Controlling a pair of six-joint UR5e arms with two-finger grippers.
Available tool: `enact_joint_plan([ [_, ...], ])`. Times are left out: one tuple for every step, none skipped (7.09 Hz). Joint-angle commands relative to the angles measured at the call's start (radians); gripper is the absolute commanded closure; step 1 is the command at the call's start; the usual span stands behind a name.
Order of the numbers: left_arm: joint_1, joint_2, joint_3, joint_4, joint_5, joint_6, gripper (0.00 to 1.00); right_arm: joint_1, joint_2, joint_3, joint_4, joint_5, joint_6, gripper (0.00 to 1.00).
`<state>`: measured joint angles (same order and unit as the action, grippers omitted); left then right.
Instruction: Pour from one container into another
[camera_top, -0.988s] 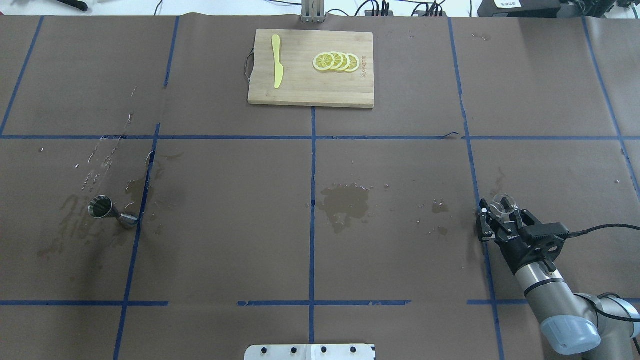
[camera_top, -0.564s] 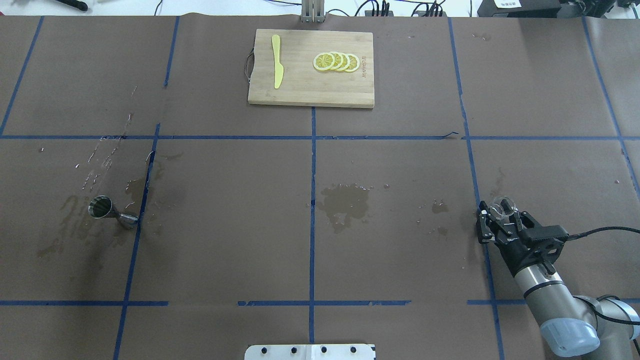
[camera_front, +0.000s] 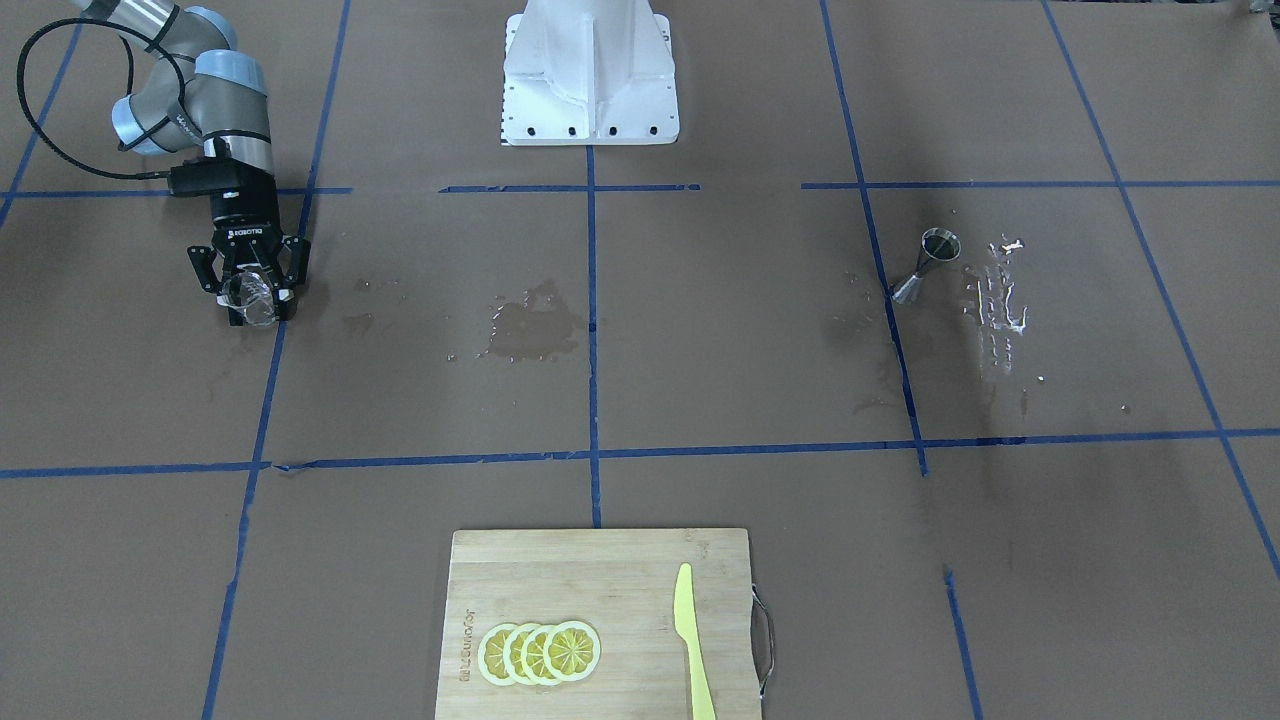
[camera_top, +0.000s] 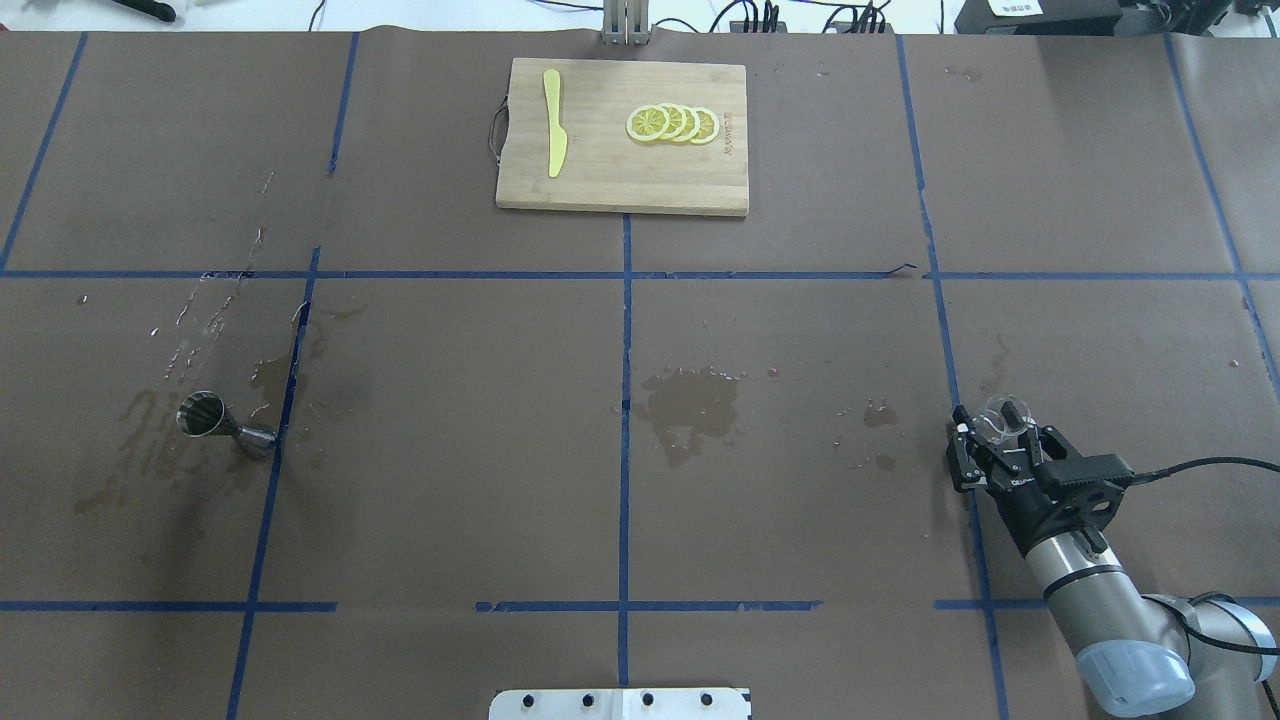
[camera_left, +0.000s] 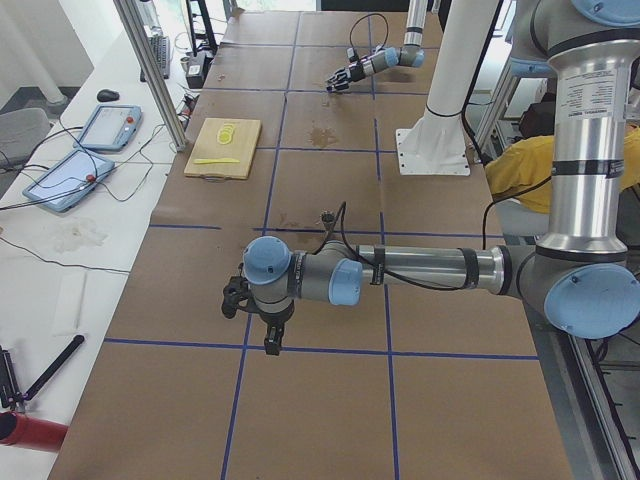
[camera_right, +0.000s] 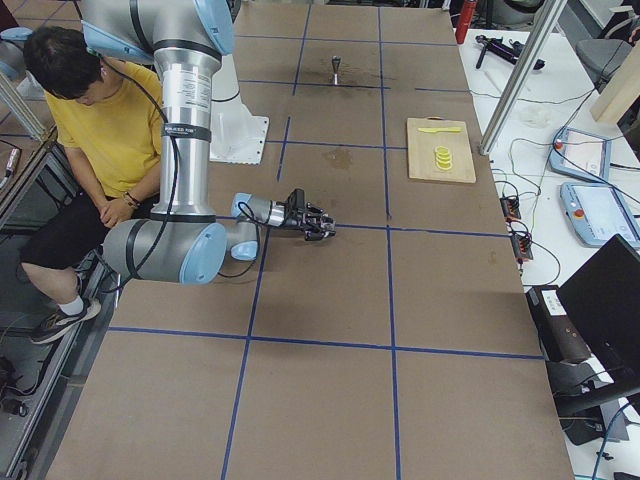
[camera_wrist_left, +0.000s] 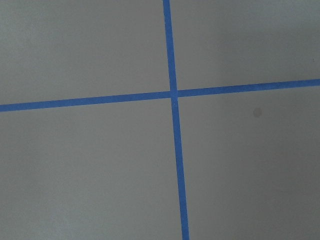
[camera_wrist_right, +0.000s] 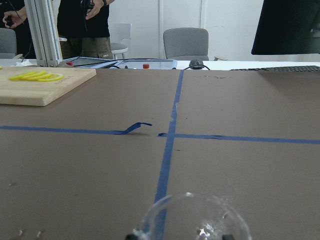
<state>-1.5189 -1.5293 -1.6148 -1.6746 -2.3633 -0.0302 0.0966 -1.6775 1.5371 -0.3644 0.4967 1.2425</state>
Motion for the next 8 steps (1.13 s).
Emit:
enact_joint_plan([
  [0.0, -0.006, 0.006, -0.001, 0.001, -0.001, 0.0, -0.003, 0.002, 0.0, 0.002, -0.006, 0.0, 0.0],
  [0.0, -0.006, 0.006, -0.001, 0.001, -0.001, 0.0, -0.003, 0.004, 0.0, 0.002, -0.007, 0.0, 0.0],
  [0.0, -0.008, 0.006, -0.001, -0.001, -0.001, 0.0, -0.003, 0.005, 0.001, 0.004, -0.007, 0.0, 0.0],
  [0.0, -0.008, 0.006, -0.001, 0.001, -0.001, 0.0, -0.003, 0.005, 0.004, 0.004, -0.007, 0.0, 0.0],
  [0.0, -0.008, 0.004, -0.001, 0.001, -0.002, 0.0, -0.003, 0.004, 0.009, 0.005, -0.024, 0.0, 0.0],
  [0.0, -0.008, 0.004, -0.001, -0.001, -0.002, 0.0, 0.0, 0.001, 0.011, 0.005, -0.053, 0.0, 0.0],
  [0.0, -0.009, 0.004, -0.001, 0.001, -0.002, 0.0, 0.002, -0.004, 0.02, 0.005, -0.075, -0.002, 0.0],
  [0.0, -0.009, 0.003, -0.001, -0.001, -0.002, 0.0, 0.003, -0.011, 0.041, 0.005, -0.078, -0.014, 0.0],
])
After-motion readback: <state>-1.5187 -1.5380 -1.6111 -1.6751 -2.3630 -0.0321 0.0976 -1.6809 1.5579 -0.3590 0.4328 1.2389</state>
